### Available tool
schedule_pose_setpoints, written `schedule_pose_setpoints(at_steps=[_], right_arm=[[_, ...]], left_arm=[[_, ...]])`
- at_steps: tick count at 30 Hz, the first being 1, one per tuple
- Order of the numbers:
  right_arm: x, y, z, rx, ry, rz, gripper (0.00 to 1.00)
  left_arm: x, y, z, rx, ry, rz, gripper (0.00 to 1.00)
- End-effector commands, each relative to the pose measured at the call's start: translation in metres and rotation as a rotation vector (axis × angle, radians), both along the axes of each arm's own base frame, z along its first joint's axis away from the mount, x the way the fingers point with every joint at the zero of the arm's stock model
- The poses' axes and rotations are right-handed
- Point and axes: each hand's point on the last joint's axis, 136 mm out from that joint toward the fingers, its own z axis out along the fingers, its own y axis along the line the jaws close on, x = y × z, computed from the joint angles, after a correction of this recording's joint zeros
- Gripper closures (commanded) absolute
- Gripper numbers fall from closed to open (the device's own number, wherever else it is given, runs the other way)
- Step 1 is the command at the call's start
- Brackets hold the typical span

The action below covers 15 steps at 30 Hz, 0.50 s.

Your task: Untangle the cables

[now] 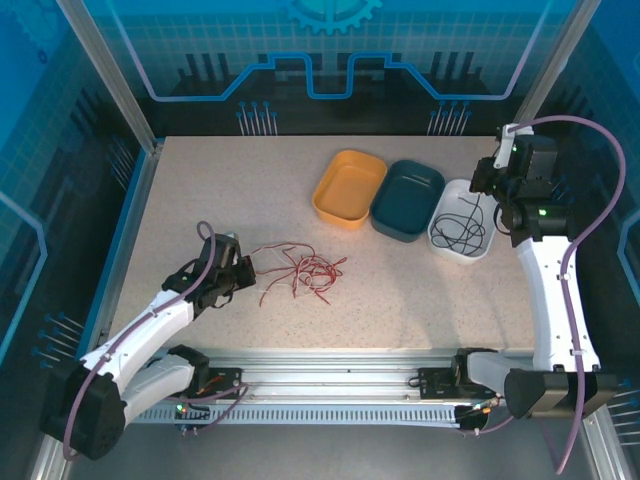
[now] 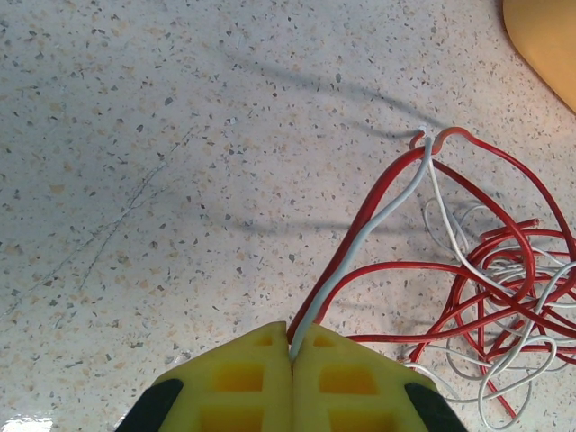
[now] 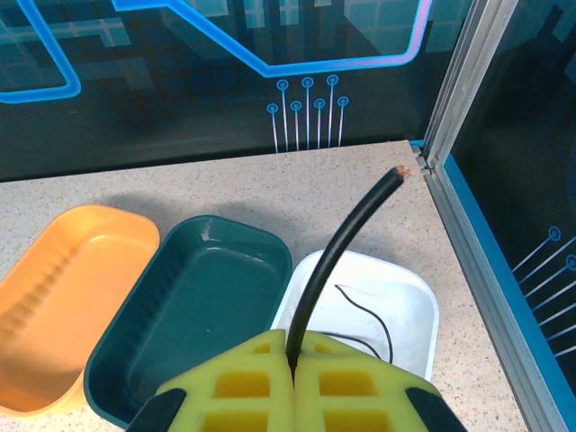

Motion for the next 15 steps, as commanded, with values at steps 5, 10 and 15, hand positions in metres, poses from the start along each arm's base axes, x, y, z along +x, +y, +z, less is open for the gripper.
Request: schedule_pose_setpoints(at_steps=[5, 10, 15], right_arm=[[0.017, -0.010, -0.010, -0.066, 0.012, -0.015, 1.00], [0.035, -0.023, -0.028, -0.193, 0.077, -0.063, 1.00], [0.048, -0.031, -0.032, -0.284, 0.087, -0.134, 1.00]], left_arm=[[0.002, -0.002, -0.002, -0.016, -0.001, -0.015, 1.00], [0.002, -0.002, -0.004, -0.014, 0.003, -0.013, 1.00], [0.000, -0.001, -0.009, -0.010, 0.014, -0.009, 1.00]])
